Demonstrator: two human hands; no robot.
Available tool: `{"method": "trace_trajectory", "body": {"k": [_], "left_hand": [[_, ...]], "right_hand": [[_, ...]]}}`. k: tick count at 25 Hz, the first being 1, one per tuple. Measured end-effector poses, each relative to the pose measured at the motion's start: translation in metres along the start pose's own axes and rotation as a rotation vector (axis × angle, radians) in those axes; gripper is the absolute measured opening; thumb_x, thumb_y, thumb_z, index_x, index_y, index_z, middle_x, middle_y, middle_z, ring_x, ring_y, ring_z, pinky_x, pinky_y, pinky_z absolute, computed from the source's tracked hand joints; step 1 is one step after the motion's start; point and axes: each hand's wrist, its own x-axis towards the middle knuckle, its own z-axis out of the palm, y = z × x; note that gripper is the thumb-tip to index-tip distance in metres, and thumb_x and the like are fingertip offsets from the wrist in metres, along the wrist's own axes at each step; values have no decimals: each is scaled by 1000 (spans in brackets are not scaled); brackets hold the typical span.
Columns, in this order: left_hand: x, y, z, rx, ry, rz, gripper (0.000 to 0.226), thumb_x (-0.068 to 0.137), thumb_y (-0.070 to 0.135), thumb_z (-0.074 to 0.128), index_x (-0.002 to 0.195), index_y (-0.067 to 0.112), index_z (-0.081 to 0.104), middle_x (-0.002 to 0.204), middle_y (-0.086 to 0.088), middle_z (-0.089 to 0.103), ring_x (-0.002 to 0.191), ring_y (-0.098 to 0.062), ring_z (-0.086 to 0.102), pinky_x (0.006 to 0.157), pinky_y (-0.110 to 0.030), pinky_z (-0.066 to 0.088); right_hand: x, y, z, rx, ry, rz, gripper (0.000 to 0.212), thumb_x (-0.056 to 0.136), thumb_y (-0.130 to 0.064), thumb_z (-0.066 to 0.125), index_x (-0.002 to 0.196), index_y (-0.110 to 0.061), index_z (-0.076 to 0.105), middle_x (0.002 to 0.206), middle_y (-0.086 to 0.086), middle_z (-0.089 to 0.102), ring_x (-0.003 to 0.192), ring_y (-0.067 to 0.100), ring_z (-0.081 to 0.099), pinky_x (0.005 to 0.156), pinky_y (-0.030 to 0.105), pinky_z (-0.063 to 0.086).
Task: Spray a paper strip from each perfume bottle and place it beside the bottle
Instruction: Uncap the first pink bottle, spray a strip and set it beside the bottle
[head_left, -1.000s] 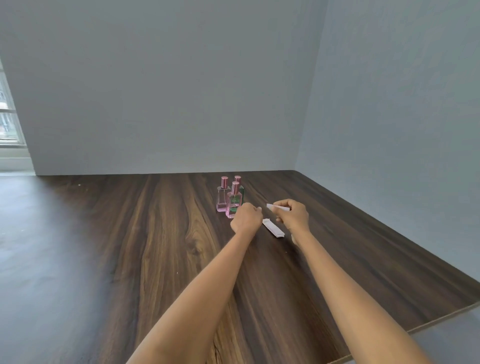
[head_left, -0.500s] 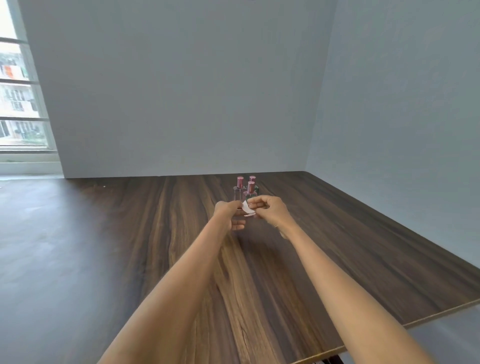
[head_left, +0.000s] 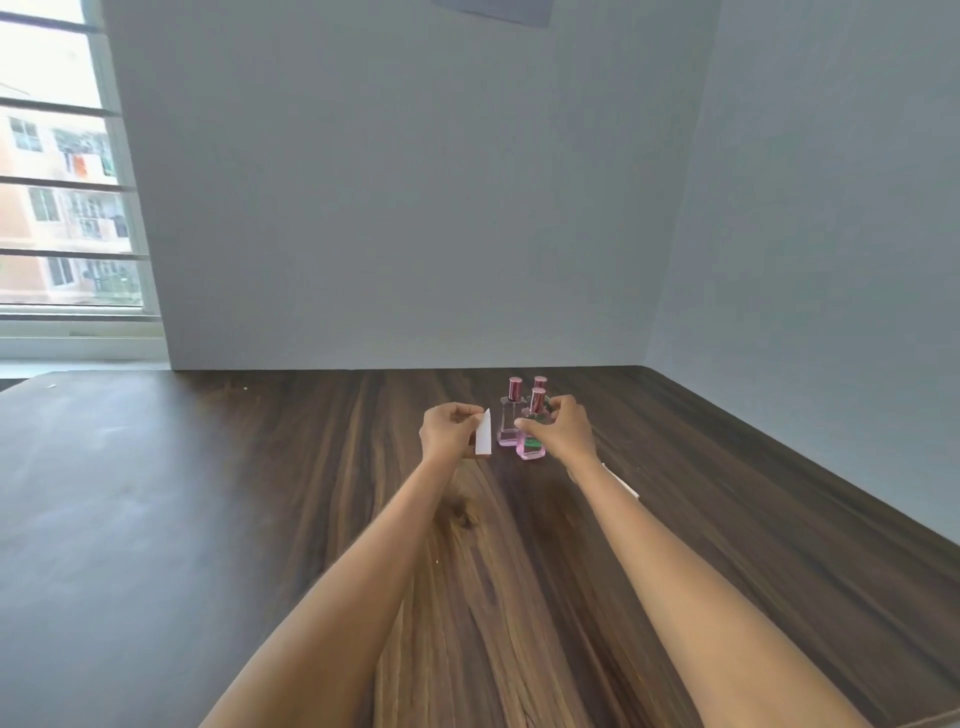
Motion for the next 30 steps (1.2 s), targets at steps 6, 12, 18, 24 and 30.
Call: {"method": "trace_trajectory", "body": {"k": [6, 12, 18, 24, 30], "left_hand": [[5, -14, -9, 13, -8, 18, 13, 92, 4, 57, 90, 9, 69, 100, -11, 63, 90, -29, 63, 63, -35, 59], [1, -19, -9, 75, 71, -28, 31, 94, -5, 42, 97, 5, 71, 98, -10, 62, 77, -18, 57, 62, -28, 53], [-5, -13, -13, 169, -108, 104, 31, 85, -6, 47, 99, 0, 74, 91, -14, 71, 94, -30, 68, 90, -43, 56], [-3, -9, -25, 179, -191, 168, 18, 84, 26, 66, 89, 12, 76, 84, -5, 72, 87, -21, 66, 84, -38, 52], [-5, -8, -31, 142, -153, 149, 25, 77, 30, 77, 92, 10, 78, 87, -6, 74, 90, -18, 67, 88, -35, 52]], "right_hand": [[-5, -2, 1, -76, 75, -12, 40, 77, -29, 69, 108, -10, 53, 112, 7, 61, 101, 25, 58, 72, 29, 36], [-21, -21, 8, -8, 39, -135, 30, 78, -30, 67, 102, -14, 61, 103, 4, 68, 95, 24, 61, 76, 31, 42], [-31, -48, 20, -26, -19, -195, 30, 80, -35, 66, 99, -12, 64, 99, 4, 69, 89, 20, 61, 71, 29, 43], [-27, -52, 21, 24, -46, -186, 37, 75, -40, 72, 101, -15, 65, 100, 3, 69, 94, 20, 65, 82, 37, 54], [-19, -69, 6, -51, -111, -219, 50, 82, -56, 60, 65, -9, 59, 61, 6, 53, 60, 19, 52, 59, 31, 40]]}}
